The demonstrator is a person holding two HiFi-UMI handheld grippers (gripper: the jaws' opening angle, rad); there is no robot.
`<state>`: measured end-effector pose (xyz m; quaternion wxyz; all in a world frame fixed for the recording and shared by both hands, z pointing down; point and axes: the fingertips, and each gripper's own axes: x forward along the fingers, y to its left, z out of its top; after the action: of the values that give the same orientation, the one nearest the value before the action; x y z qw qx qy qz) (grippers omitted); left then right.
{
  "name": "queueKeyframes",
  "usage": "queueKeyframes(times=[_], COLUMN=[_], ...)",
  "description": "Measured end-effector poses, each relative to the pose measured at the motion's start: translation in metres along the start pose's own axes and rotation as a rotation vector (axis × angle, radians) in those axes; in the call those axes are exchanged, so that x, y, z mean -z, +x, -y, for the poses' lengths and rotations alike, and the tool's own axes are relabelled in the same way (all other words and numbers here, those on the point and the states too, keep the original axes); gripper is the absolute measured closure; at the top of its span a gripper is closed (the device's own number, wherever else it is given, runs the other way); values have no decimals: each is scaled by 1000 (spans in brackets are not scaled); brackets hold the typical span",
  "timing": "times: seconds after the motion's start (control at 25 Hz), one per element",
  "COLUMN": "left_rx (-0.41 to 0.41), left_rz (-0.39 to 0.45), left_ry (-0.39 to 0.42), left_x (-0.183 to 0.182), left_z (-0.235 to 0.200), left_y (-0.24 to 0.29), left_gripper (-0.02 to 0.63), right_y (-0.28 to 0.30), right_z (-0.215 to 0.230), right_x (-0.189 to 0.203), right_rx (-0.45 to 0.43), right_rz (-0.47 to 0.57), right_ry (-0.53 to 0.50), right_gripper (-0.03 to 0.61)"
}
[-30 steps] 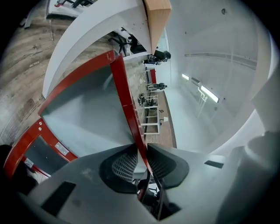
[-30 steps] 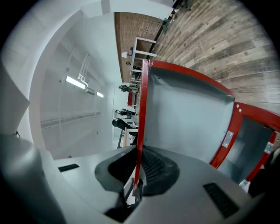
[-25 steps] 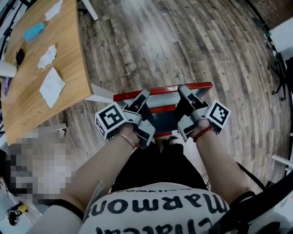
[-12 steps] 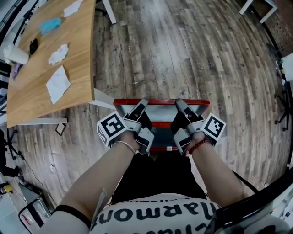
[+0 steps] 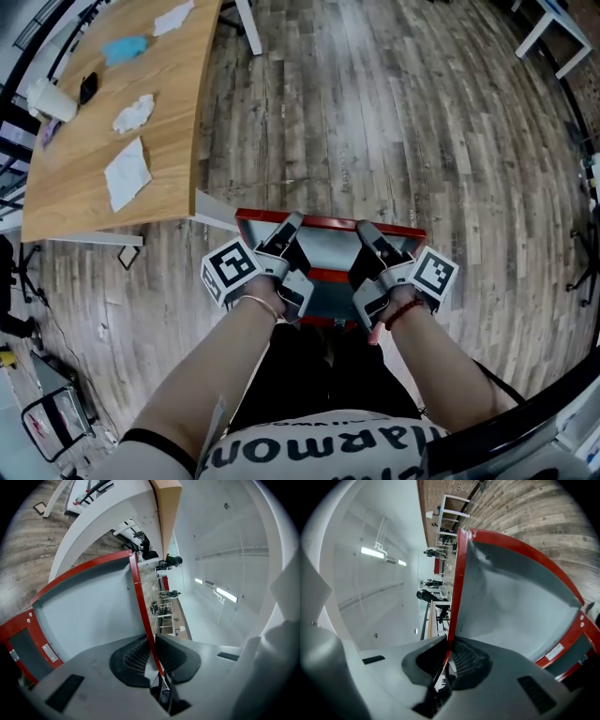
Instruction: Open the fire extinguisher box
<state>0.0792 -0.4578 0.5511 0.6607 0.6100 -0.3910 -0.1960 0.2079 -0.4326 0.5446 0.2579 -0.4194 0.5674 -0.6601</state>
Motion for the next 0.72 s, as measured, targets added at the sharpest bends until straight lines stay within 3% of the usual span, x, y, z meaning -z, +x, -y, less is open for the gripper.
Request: queueKeyframes(times=[0.2, 0.72], left_rx=[8, 22], left_rz=[65, 201], left_ry=[-30, -110], left_x=[-5, -14], left_z=[-4, -17], left_y=[10, 31], left_gripper=[580, 580], right_y=[8, 28], right_z=[4, 19], right_x=[-9, -25], right_rx=[-6, -18], right_rz=[-27, -25], right_ry=[-7, 113], right_gripper=[546, 545])
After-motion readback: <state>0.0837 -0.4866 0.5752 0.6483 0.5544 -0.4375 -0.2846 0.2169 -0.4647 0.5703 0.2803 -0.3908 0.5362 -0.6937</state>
